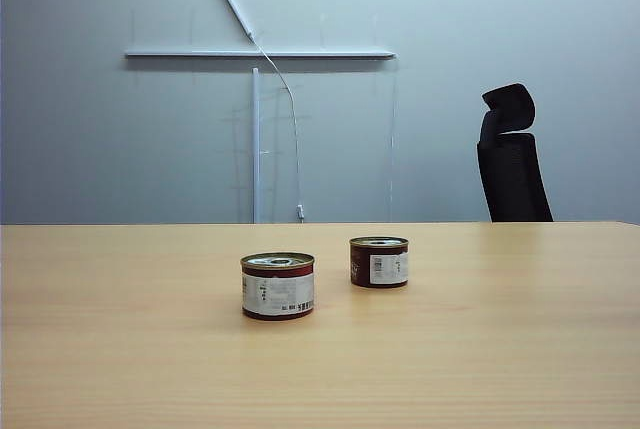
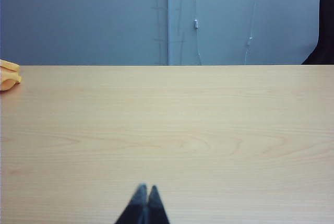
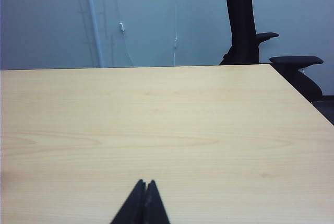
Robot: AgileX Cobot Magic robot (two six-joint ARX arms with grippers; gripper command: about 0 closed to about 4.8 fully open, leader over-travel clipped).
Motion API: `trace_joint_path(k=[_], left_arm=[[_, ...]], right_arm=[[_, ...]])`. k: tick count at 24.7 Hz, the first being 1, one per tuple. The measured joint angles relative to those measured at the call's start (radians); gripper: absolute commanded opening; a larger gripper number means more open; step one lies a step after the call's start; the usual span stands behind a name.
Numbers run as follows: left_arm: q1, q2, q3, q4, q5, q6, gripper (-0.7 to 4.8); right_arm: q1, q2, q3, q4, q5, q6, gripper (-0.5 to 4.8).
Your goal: Stack a can of tomatoes on the right onto the can of tomatoes on the left.
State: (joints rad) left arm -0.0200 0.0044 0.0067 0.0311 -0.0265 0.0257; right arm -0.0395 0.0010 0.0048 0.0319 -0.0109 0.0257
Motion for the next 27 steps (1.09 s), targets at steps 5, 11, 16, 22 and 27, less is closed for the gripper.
trace_joint_path(k=[5, 11, 16, 22, 27], left_arm=[[0.000, 0.000, 0.000, 0.000, 0.000, 0.000, -0.02], [0.000, 0.000, 0.000, 0.000, 0.000, 0.000, -0.02], [-0.132, 0.031, 0.000, 0.003, -0.048, 0.000, -0.02], [-0.511, 0.159, 0.000, -0.005, -0.087, 0.000, -0.02], [-0.691, 0.226, 0.000, -0.006, -0.080, 0.000, -0.02]], right_arm=[[0.000, 0.000, 0.000, 0.000, 0.000, 0.000, -0.01], [0.000, 0.000, 0.000, 0.000, 0.000, 0.000, -0.01], [0.000, 0.000, 0.000, 0.031, -0.055, 0.022, -0.01], [0.000, 0.023, 0.054, 0.203, -0.105, 0.278, -0.01], [0.001, 0.412, 0.300, 0.241, -0.228, 0.154, 2.93]])
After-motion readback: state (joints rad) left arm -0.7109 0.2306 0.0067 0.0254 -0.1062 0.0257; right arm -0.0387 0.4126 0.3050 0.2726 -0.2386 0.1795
